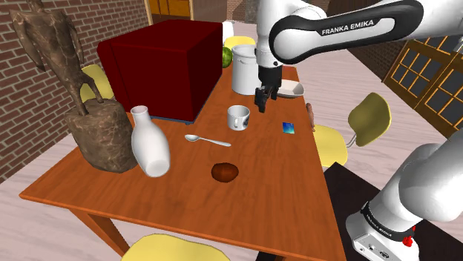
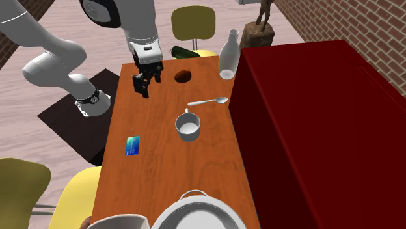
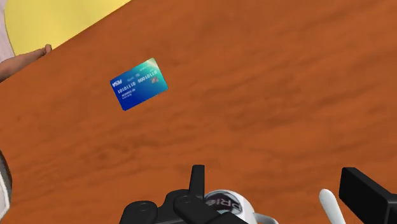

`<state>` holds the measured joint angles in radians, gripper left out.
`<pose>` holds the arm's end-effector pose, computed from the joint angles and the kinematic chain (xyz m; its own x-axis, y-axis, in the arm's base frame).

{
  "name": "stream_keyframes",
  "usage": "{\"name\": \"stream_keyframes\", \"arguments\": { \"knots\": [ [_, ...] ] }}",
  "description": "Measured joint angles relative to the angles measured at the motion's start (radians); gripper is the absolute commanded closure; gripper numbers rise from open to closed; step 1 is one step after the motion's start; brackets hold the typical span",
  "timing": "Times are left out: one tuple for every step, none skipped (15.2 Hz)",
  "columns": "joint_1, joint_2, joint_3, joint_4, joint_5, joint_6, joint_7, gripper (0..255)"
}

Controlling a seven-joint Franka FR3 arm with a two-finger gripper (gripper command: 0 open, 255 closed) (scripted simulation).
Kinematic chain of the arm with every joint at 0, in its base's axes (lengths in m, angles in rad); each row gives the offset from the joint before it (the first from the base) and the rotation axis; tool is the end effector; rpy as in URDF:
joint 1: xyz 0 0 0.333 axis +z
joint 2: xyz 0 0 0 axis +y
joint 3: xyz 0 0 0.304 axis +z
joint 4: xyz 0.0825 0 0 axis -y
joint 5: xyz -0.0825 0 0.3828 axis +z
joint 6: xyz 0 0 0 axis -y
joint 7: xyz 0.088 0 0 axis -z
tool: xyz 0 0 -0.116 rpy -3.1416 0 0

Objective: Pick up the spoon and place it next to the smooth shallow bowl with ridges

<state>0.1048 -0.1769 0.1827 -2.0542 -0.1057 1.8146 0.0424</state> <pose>0.4800 0.1356 0.4879 0.9630 0.2623 -0.0619 0.2685 -0.9538 0.1350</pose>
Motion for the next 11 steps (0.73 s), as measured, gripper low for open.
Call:
{"name": "stream_keyframes", "arguments": {
  "knots": [
    [0.003,0.039,0.006,0.021,-0.007,0.010,0.001,0],
    [0.009,0.080,0.015,0.052,-0.014,0.011,0.007,0],
    [0.017,0.118,0.026,0.080,-0.020,0.010,0.018,0],
    [0.024,0.156,0.034,0.115,-0.027,0.004,0.023,0],
    [0.030,0.194,0.040,0.143,-0.035,0.004,0.027,0],
    [0.037,0.230,0.047,0.174,-0.043,-0.001,0.030,0],
    [0.046,0.282,0.054,0.223,-0.055,-0.007,0.038,0],
    [0.055,0.323,0.060,0.256,-0.064,-0.011,0.043,0],
    [0.065,0.368,0.065,0.295,-0.074,-0.016,0.049,0],
    [0.073,0.409,0.069,0.336,-0.084,-0.026,0.049,0],
    [0.083,0.443,0.073,0.371,-0.092,-0.037,0.052,0]
  ]
}}
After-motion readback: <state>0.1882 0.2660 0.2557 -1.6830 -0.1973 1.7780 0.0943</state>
